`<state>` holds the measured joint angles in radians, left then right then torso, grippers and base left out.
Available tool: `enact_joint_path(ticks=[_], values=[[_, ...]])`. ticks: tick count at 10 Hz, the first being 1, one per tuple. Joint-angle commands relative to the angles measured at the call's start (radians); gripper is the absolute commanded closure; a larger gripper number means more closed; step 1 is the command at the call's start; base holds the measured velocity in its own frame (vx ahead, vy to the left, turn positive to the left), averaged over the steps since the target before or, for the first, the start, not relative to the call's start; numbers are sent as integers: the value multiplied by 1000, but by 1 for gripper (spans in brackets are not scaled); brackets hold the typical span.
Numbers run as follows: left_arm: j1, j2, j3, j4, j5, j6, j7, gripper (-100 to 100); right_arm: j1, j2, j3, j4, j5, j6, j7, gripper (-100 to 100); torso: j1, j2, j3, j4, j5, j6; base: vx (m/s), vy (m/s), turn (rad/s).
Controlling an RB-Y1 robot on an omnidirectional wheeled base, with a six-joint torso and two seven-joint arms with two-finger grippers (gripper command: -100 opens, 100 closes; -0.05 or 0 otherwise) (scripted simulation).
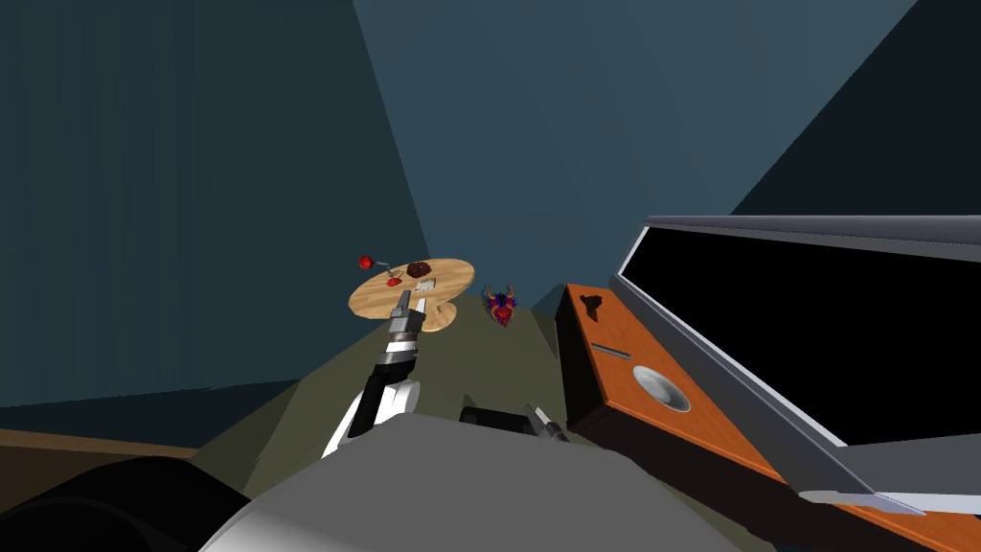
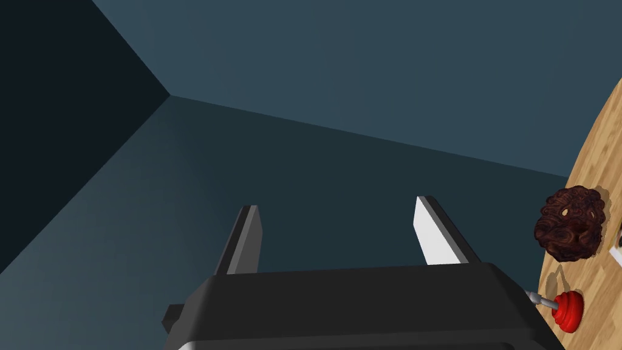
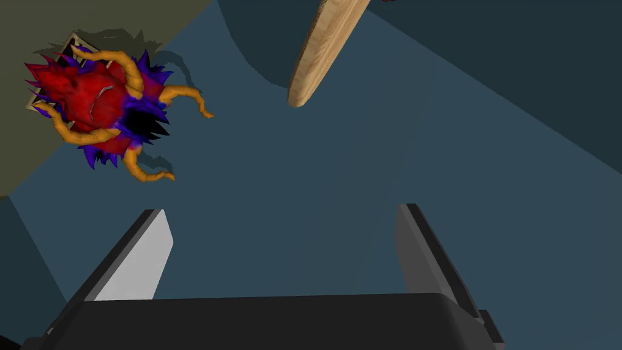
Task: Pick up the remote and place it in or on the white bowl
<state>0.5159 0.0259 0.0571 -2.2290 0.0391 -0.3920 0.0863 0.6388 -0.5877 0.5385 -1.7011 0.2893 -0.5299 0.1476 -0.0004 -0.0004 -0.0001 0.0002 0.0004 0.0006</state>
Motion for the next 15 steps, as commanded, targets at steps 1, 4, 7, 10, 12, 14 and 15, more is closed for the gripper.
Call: enact_joint_path(ticks=[1, 4, 7, 10, 12, 14, 15], values=[[0, 0, 0, 0, 0, 0, 0, 0, 1, -45, 29, 50, 24, 2, 40, -100, 0, 0, 0, 0, 0, 0, 77, 31, 117], [0, 0, 0, 0, 0, 0, 0, 0, -3, -82, 56, 111, 45, 12, 76, -100, -1, -3, -1, 0, 0, 0, 78, 18, 101], [0, 0, 0, 0, 0, 0, 0, 0, -16, -154, 107, 209, 83, 36, 153, -100, -3, -6, -4, -1, -1, 0, 125, -15, 123], [0, 0, 0, 0, 0, 0, 0, 0, -33, -222, 154, 287, 117, 64, 234, -100, -3, -4, -2, -1, -1, 0, 108, -28, 89], [0, 0, 0, 0, 0, 0, 0, 0, -42, -253, 176, 355, 132, 80, 275, -100, -3, -4, -3, -1, -1, 0, 118, -39, 79], [0, 0, 0, 0, 0, 0, 0, 0, -53, -284, 196, 403, 147, 96, 319, -100, -5, -5, -3, -1, -1, 0, 125, -51, 61], [0, 0, 0, 0, 0, 0, 0, 0, -53, -284, 196, 403, 147, 96, 319, -100, -5, -6, -4, -1, -1, 0, 112, -38, 68]])
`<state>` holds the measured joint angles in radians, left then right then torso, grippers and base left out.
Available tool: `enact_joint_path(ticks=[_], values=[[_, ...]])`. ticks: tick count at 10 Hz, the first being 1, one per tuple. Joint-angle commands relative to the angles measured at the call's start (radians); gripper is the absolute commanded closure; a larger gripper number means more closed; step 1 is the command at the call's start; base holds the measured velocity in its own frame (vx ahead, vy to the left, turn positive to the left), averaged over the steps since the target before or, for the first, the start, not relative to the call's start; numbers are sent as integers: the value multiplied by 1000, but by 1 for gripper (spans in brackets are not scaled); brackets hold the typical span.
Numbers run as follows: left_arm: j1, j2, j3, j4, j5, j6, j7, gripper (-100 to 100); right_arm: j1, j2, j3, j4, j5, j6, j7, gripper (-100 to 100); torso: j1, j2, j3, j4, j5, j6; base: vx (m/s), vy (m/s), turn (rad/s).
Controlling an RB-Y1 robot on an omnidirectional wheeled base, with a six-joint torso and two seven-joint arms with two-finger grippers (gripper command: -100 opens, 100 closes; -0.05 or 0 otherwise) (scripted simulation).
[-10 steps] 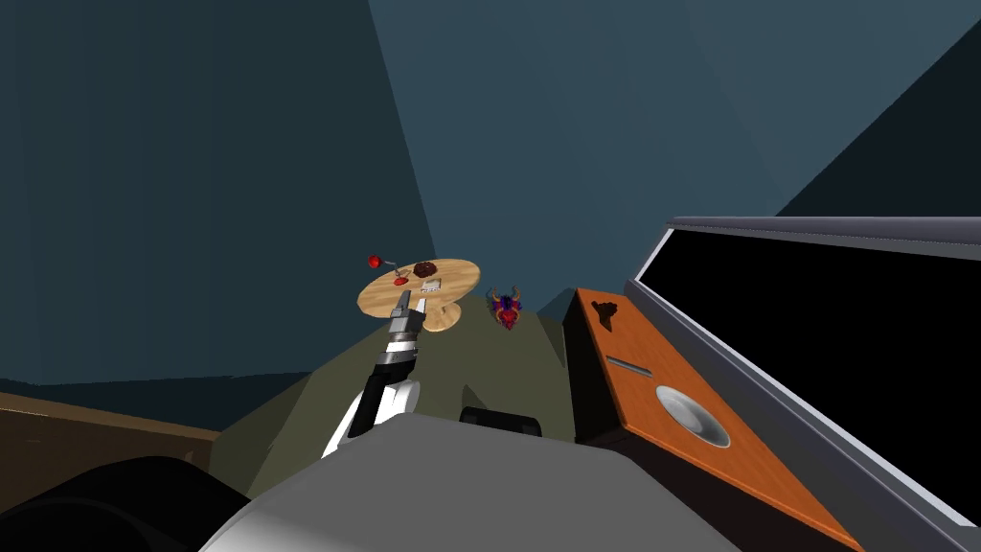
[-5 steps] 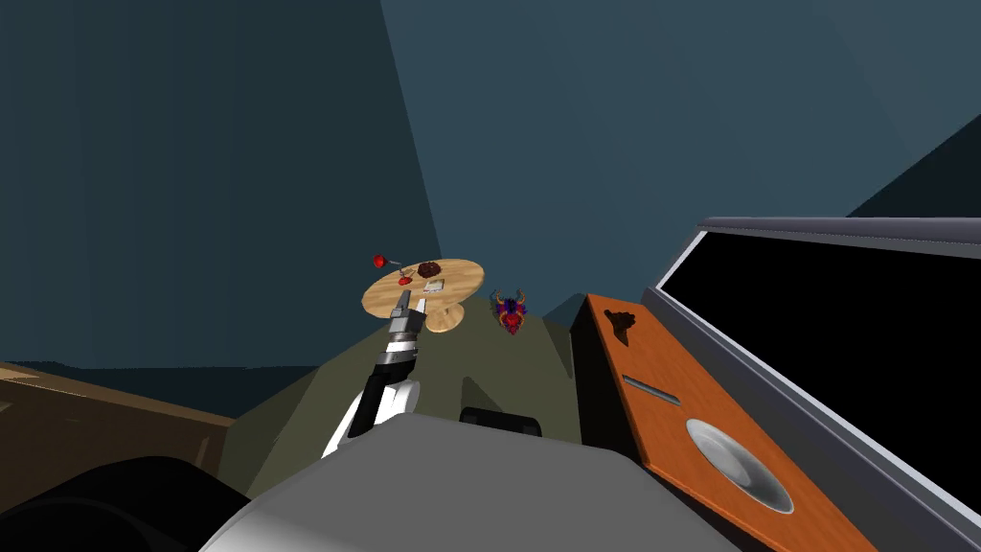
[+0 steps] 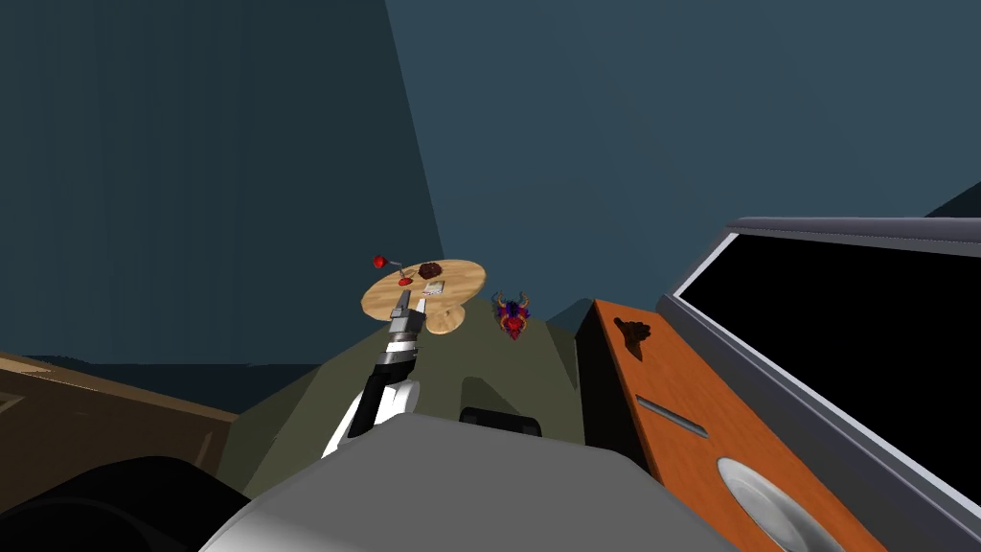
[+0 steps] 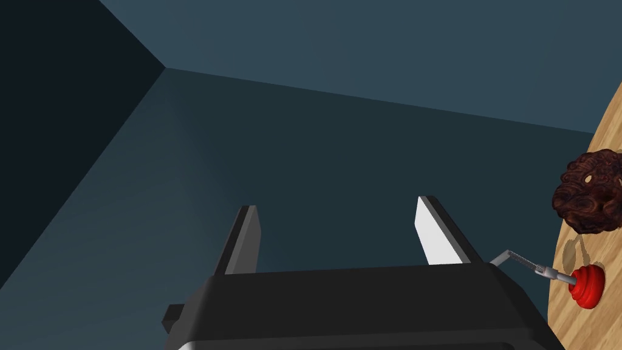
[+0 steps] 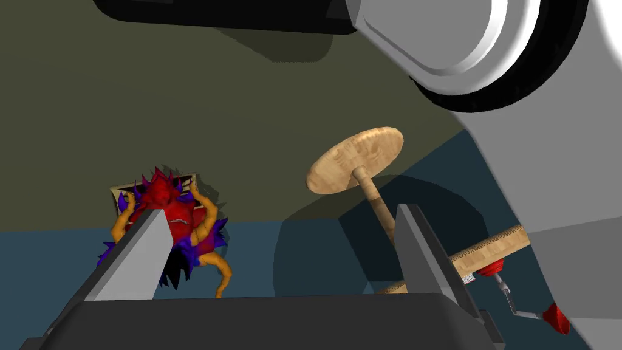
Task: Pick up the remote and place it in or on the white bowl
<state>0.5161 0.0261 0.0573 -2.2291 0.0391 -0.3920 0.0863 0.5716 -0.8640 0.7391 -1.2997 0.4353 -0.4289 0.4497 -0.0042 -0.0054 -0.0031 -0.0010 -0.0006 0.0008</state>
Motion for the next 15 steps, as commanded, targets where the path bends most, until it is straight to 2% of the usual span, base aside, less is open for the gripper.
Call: enact_joint_path(ticks=[1, 2, 3, 4, 6, 7, 8, 9, 10, 14, 15], values=[[0, 0, 0, 0, 0, 0, 0, 0, 3, -36, 14, 49, 14, 12, 50, -100, 0, 0, 0, 0, 0, 0, 133, -45, 90], [0, 0, 0, 0, 0, 0, 0, 0, 3, -36, 14, 49, 14, 12, 60, -100, -1, -1, 0, 0, 0, 0, 126, -52, 53], [0, 0, 0, 0, 0, 0, 0, 0, -9, -62, 31, 95, 26, 29, 92, -100, 0, 0, 0, 0, 0, 0, 125, -86, 70], [0, 0, 0, 0, 0, 0, 0, 0, -9, -62, 31, 95, 26, 29, 102, -100, -3, -1, 0, 0, 0, 0, 110, -71, 54], [0, 0, 0, 0, 0, 0, 0, 0, -35, -109, 61, 175, 47, 63, 166, -100, -4, -1, 0, 0, -1, 0, 179, -121, 93], [0, 0, 0, 0, 0, 0, 0, 0, -35, -109, 61, 180, 47, 63, 183, -100, -6, -6, -3, -1, -1, -1, 168, -109, 59], [0, 0, 0, 0, 0, 0, 0, 0, -49, -129, 75, 219, 56, 80, 216, -100, -4, -4, -2, -1, -1, 0, 144, -107, 62], [0, 0, 0, 0, 0, 0, 0, 0, -49, -129, 75, 219, 56, 80, 222, -100, -4, -3, -2, -1, -1, 0, 115, -77, 39], [0, 0, 0, 0, 0, 0, 0, 0, -62, -147, 87, 256, 64, 96, 259, -100, -2, -1, -1, 0, -1, 0, 147, -78, 52], [0, 0, 0, 0, 0, 0, 0, 0, -115, -186, 127, 369, 85, 152, 384, -100, -9, -8, -5, -2, -2, -1, 234, -177, 82], [0, 0, 0, 0, 0, 0, 0, 0, -115, -186, 127, 369, 85, 152, 384, -100, -9, -10, -5, -2, -2, 0, 156, -140, 30]])
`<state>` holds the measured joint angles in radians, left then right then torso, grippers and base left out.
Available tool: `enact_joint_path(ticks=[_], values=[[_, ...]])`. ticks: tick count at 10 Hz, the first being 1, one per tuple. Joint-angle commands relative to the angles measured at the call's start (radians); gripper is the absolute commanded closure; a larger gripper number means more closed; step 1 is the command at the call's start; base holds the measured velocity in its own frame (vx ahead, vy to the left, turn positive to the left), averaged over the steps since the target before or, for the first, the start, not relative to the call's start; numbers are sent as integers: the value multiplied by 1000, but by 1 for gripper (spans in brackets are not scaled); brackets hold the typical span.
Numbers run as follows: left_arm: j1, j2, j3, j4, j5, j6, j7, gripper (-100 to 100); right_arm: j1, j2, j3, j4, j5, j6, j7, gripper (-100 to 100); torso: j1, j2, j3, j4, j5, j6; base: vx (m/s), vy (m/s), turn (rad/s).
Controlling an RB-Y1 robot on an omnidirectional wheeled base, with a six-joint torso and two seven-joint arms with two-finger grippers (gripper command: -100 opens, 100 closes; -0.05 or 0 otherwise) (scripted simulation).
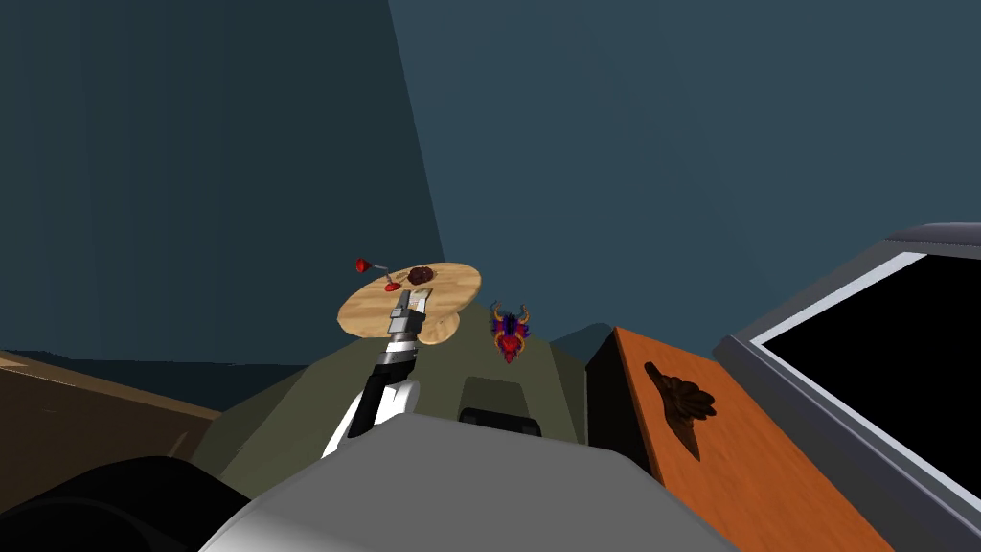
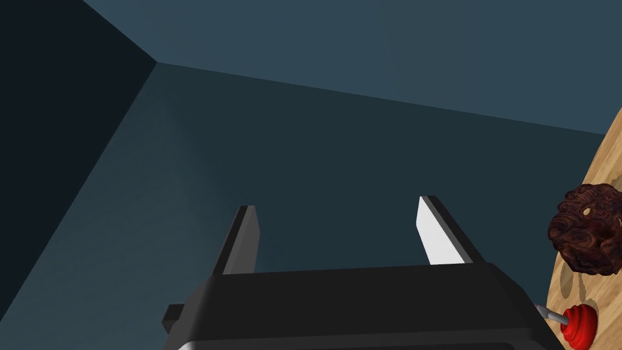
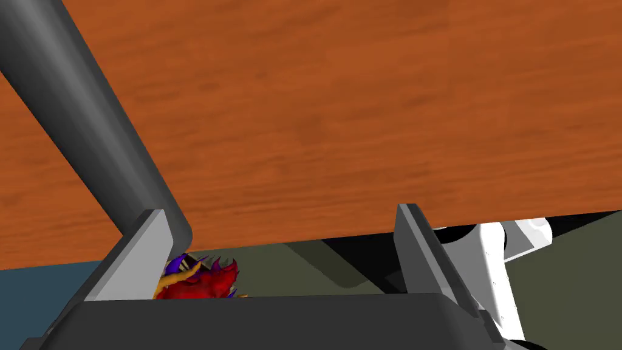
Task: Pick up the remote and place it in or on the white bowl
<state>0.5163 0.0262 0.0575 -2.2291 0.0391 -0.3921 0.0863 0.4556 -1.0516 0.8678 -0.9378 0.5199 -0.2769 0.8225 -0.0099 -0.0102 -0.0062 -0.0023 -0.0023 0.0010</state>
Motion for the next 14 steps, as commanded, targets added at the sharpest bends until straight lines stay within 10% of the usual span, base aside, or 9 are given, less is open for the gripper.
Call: enact_joint_path(ticks=[1, 5, 6, 7, 11, 12, 14], values=[[0, 0, 0, 0, 0, 0, 0, 0, -10, 0, 7, 25, 4, 10, 35, -100, 0, 0, 0, 0, 0, 0, 98, -109, 19], [0, 0, 0, 0, 0, 0, 0, 0, -32, 14, 27, 53, 9, 28, 73, -100, 3, 4, 2, 1, 1, 0, 108, -96, 25], [0, 0, 0, 0, 0, 0, 0, 0, -33, 14, 27, 54, 9, 29, 77, 0, 7, 7, 4, 2, 1, 0, 11, -10, 3], [0, 0, 0, 0, 0, 0, 0, 0, -39, 42, 29, 69, 14, 42, 76, -100, 9, 10, 6, 2, 2, 0, -2, -35, 51], [0, 0, 0, 0, 0, 0, 0, 0, -49, 89, 31, 97, 23, 60, 76, -100, 11, 13, 8, 3, 2, 1, -6, -19, 26], [0, 0, 0, 0, 0, 0, 0, 0, -50, 91, 31, 98, 23, 62, 76, 100, 11, 13, 8, 3, 3, 1, 0, 0, 0], [0, 0, 0, 0, 0, 0, 0, 0, -48, 92, 33, 97, 23, 60, 76, 100, 9, 12, 8, 4, 1, 0, -2, 1, -6]])
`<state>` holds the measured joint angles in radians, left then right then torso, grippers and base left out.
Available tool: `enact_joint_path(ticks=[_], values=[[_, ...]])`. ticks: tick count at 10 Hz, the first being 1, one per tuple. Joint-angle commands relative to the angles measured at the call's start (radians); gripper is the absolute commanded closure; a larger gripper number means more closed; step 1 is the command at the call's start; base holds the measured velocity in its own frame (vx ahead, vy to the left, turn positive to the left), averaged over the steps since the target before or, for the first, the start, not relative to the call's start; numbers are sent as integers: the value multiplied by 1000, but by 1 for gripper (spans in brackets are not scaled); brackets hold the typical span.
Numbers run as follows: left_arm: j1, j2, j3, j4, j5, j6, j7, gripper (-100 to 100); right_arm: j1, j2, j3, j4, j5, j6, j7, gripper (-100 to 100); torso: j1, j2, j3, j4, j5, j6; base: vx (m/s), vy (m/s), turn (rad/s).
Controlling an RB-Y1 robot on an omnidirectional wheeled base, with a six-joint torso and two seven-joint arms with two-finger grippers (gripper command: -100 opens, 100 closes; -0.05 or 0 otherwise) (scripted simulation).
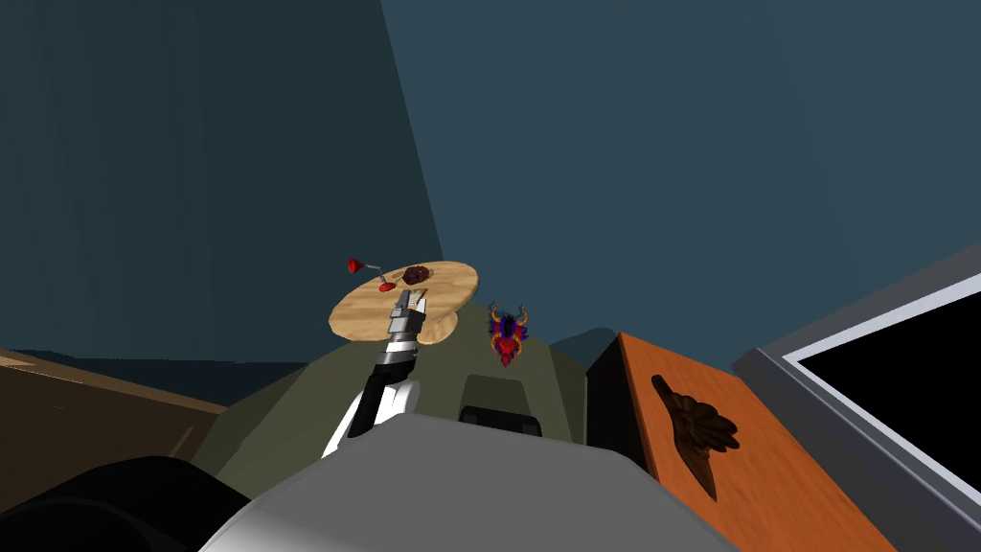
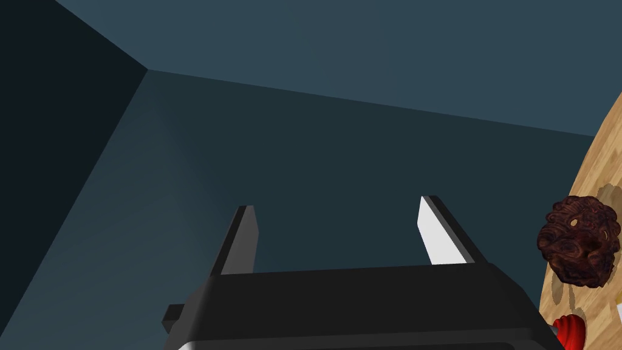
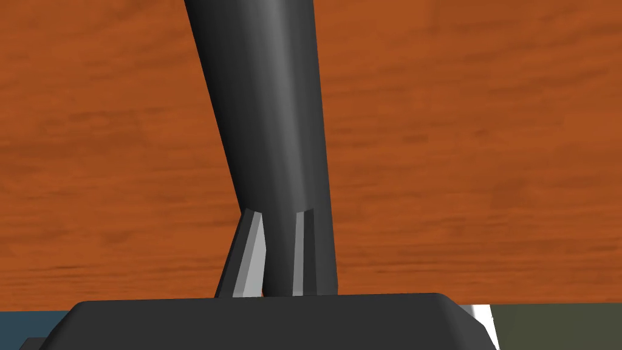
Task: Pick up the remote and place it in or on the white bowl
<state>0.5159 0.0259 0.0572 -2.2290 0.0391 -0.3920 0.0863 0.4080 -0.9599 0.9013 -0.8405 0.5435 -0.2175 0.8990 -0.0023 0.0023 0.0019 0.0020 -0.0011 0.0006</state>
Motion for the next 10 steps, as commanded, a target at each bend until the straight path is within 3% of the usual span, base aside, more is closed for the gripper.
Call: enact_joint_path(ticks=[1, 2, 3, 4, 7, 8, 9, 10], values=[[0, 0, 0, 0, 0, 0, 0, 0, 0, 0, 0, 0, 0, 0, 0, 100, 0, 0, 0, 0, 0, 0, 0, 0, 0], [0, 0, 0, 0, 0, 0, 0, 0, 0, 0, 0, 0, 0, 0, 0, 100, 0, 0, 0, 0, 0, 0, 0, 0, 0], [0, 0, 0, 0, 0, 0, 0, 0, 0, 0, 0, 0, 0, 0, 0, 0, -1, 0, 0, 0, 0, 0, 0, 0, 0], [0, 0, 0, 0, 0, 0, 0, 0, 5, -31, -3, -19, -6, -9, -1, 100, -1, 0, 0, 0, 0, 0, 1, -6, -18], [0, 0, 0, 0, 0, 0, 0, 0, 7, -54, -1, -32, -9, -16, -3, 100, 1, -1, 0, 0, 1, 0, 6, 7, -24], [0, 0, 0, 0, 0, 0, 0, 0, 7, -57, 0, -35, -10, -15, -6, 0, 0, 0, 0, 0, 0, 0, 0, 0, 0], [0, 0, 0, 0, 0, 0, 0, 0, 11, -88, 27, -50, -17, -2, -23, 100, 0, 0, 0, 0, 0, 0, 21, 105, 80], [0, 0, 0, 0, 0, 0, 0, 0, 15, -111, 47, -62, -22, 4, -36, 100, 6, -1, -1, 0, 1, 0, 45, 180, 101]])
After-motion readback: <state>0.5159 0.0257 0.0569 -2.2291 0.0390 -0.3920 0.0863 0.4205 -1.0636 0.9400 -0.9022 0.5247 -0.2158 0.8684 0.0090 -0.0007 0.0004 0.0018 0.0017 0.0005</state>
